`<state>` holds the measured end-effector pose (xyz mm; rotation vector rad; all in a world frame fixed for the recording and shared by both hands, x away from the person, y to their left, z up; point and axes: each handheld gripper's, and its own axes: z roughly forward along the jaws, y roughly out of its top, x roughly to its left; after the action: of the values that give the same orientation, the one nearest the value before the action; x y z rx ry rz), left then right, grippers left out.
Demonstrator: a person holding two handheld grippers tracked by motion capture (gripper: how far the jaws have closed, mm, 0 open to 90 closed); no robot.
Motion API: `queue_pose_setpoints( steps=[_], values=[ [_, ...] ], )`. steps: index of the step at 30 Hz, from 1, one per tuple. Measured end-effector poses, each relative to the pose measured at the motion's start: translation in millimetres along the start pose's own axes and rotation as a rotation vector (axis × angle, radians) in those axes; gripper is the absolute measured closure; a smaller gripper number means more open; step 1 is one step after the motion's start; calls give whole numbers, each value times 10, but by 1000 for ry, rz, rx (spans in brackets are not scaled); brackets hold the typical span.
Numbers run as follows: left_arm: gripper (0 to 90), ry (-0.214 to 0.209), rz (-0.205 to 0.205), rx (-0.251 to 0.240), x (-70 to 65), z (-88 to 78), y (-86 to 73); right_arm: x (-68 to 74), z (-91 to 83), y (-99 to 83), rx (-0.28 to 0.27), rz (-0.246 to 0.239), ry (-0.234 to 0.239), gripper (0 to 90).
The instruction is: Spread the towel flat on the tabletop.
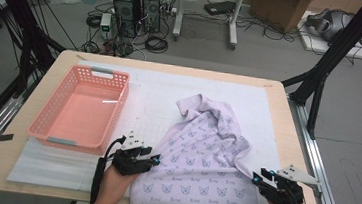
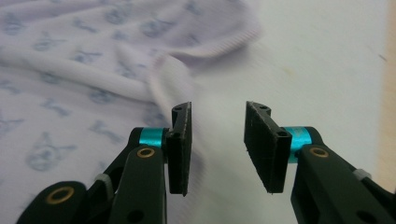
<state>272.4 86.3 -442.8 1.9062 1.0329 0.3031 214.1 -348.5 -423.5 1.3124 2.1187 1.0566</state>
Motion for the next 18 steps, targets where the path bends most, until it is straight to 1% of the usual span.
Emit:
queue_pose_setpoints(
  steps=[1,2,3,4,5,6,7,8,9,10,12,14,15,16,17,18],
  values=[
    [567,5,-2,8,13,34,21,48,49,46,-1,-14,21,603],
    [573,4,-3,27,31,92,51,75,80,75,-1,-17,32,595],
    [578,3,-3,34,34,119,58,112,138,124,-2,-25,44,592],
    [580,4,4,63,31,189,67,126,161,145,-2,-29,50,589],
    [591,9,14,74,22,215,66,168,234,202,-5,-36,65,581],
    [602,24,37,70,7,219,66,190,272,231,0,-39,68,569],
    [644,33,50,70,-5,222,62,210,326,265,7,-47,66,555],
    [691,48,77,69,-12,215,50,230,378,295,20,-43,69,552],
    [794,31,83,66,-11,202,38,239,433,321,33,-53,67,552],
    [850,34,76,65,-13,192,32,253,486,341,48,-55,59,551],
    [859,52,74,69,-25,147,13,259,582,366,76,-67,34,552],
    [861,55,55,65,-15,64,-37,253,641,366,102,-62,8,554],
    [861,57,39,58,-2,-2,-82,242,661,362,111,-60,1,554],
    [861,58,34,58,11,-52,-111,222,677,352,117,-56,-4,554],
    [861,55,30,52,30,-137,-160,208,681,344,119,-53,-3,554],
    [861,53,30,46,36,-187,-190,189,684,334,119,-37,-5,554]
  ],
)
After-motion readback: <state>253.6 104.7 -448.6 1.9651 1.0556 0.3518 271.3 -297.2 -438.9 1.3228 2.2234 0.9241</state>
